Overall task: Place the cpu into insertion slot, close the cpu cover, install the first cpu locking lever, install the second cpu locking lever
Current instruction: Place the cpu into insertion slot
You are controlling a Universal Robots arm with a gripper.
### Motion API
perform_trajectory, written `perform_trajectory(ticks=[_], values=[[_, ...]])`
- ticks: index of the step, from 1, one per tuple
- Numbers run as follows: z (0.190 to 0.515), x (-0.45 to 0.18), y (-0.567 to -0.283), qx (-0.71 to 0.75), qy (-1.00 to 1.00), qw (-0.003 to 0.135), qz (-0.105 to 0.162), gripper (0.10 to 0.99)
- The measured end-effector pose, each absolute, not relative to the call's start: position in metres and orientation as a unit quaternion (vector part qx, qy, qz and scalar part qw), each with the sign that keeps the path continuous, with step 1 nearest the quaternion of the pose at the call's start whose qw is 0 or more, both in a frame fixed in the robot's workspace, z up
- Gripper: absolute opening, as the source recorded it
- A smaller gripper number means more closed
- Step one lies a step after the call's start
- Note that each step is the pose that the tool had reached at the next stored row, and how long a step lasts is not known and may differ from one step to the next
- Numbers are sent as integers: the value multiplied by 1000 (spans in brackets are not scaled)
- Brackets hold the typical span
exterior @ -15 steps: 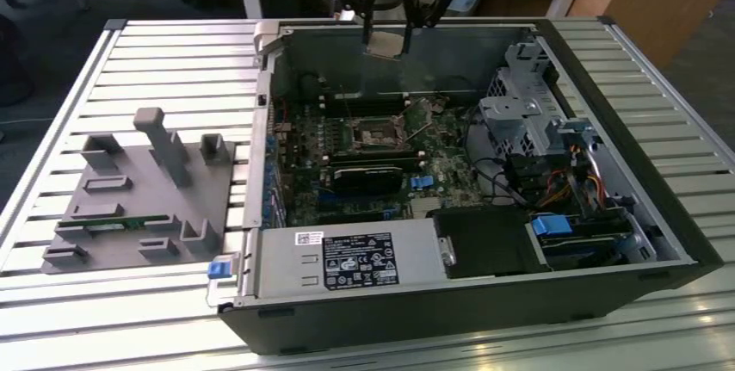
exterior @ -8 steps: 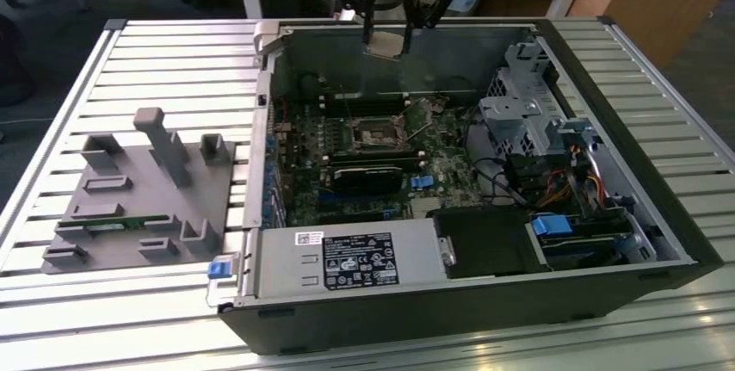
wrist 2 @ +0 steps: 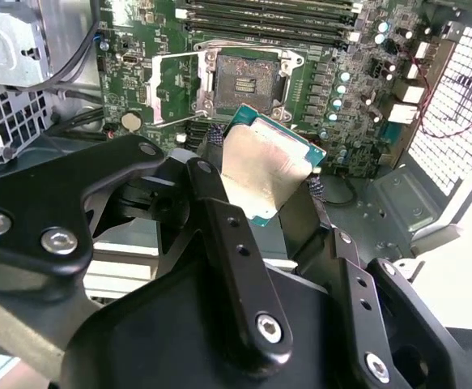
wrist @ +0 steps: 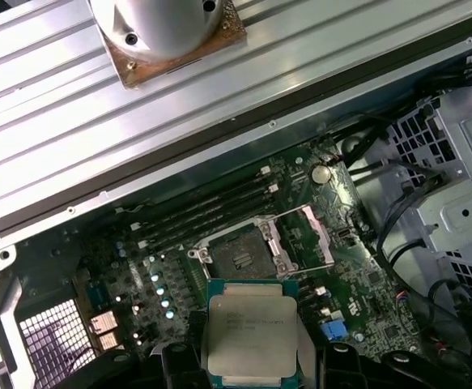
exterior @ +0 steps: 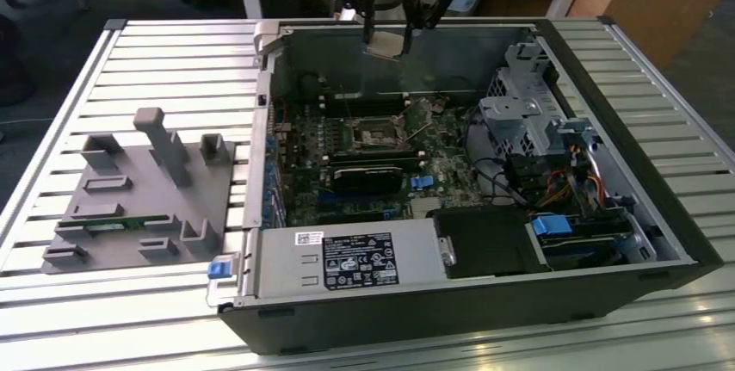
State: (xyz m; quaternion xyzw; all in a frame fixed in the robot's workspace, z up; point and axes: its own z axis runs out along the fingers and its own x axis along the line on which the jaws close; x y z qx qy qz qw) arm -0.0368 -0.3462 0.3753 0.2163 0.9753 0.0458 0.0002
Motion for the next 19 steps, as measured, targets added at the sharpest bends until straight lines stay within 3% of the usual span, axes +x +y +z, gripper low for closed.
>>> perform_trajectory(ticks=[19], values=[[375, -37, -346, 254, 966, 2, 46, 525]])
